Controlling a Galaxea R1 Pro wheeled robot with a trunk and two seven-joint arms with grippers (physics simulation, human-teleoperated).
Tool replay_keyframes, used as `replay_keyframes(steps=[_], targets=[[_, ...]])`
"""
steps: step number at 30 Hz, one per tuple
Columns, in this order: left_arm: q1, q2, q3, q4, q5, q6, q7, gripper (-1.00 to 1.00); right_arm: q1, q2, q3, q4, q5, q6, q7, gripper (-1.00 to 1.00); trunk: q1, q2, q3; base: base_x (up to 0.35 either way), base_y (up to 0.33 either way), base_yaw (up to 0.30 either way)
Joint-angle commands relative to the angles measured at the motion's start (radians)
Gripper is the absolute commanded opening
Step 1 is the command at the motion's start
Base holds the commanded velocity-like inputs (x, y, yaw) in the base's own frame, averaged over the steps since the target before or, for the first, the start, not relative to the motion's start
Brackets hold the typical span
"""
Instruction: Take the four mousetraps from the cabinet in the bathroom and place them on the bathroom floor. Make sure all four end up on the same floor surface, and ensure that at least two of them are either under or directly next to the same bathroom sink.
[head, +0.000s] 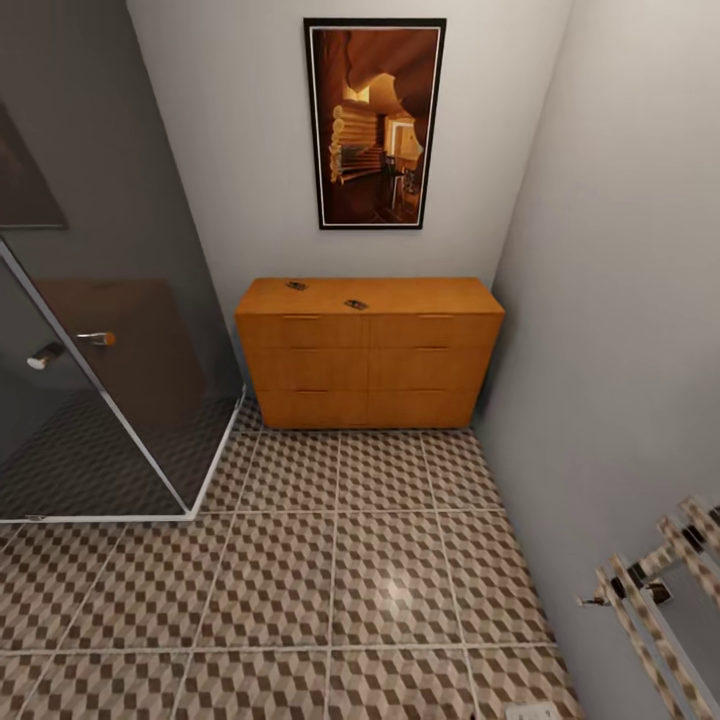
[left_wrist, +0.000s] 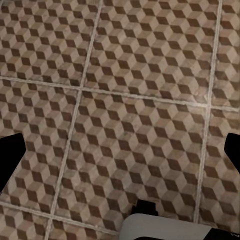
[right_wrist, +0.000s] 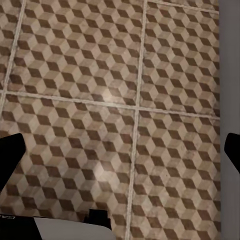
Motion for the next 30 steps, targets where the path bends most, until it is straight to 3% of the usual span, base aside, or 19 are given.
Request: replay_keyframes(steps=[1,30], targets=[[-0.002,-0.001,-0.009,0.003,0.002,-0.004,0.005,1.0,-0.001,0.0,0.007,0.001,0.008,-0.001,-0.01,1.0,0.001,-0.002,-0.002,0.206,0.0,0.0],[-0.002,0.001,-0.009,0.003,0.002,-0.004,0.005,1.0,-0.001,0.0,0.007,0.001,0.008,-0.001,-0.01,1.0,0.001,-0.002,0.034,0.164,0.0,0.0]])
